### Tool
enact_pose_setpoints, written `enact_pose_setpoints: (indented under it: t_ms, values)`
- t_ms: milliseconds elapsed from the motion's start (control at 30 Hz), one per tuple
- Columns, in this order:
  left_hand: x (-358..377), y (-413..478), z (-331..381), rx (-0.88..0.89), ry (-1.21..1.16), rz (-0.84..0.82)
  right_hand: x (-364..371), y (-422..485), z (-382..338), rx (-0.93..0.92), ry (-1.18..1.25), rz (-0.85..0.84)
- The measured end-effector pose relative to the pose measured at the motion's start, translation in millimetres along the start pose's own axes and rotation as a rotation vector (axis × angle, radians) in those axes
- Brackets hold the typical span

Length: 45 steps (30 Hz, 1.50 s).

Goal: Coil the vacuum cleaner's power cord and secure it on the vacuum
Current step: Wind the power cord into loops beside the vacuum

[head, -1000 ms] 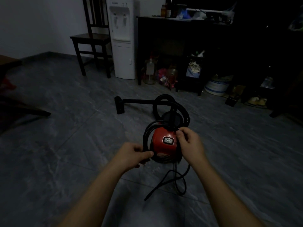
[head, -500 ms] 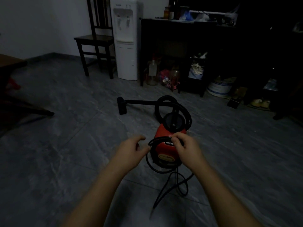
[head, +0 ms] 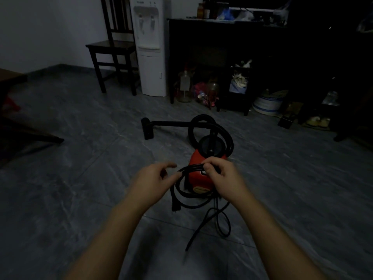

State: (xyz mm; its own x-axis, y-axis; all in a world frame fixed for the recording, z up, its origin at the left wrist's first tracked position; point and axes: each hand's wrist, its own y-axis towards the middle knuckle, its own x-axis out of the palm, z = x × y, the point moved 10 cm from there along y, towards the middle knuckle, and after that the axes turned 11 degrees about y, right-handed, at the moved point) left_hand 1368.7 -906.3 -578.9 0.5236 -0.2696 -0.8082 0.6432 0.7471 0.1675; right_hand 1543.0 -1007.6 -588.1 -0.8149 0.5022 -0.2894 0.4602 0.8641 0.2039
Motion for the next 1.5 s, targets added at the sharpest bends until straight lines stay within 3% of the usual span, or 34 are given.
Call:
enact_pose_setpoints:
  t_ms: [200, 500, 767, 1033, 1300, 1500]
  values:
    - [15, -4, 11, 0.043, -0.171, -0.132, -1, 2, -7, -0.025, 0.102, 0.063]
    - [16, -15, 32, -0.127, -0.666, -0.361, -20, 0, -19, -0.042, 0.249, 0.179]
    - [31, -19, 29, -0.123, -0.554, -0.454, -14, 0, -15, -0.015, 0.207, 0.127]
    - [11, -6, 21, -0.04, -0.353, -0.109, -16, 0, -7, 0.051, 0.237, 0.164]
    - [-21, -1, 2, -0.122, -0.611, 0.194, -22, 2, 9, 0.114, 0.328, 0.193]
    - [-17, 0, -11, -0.193, -0.777, 0.24, 0, 3, 22, 0.182, 0.301, 0.117]
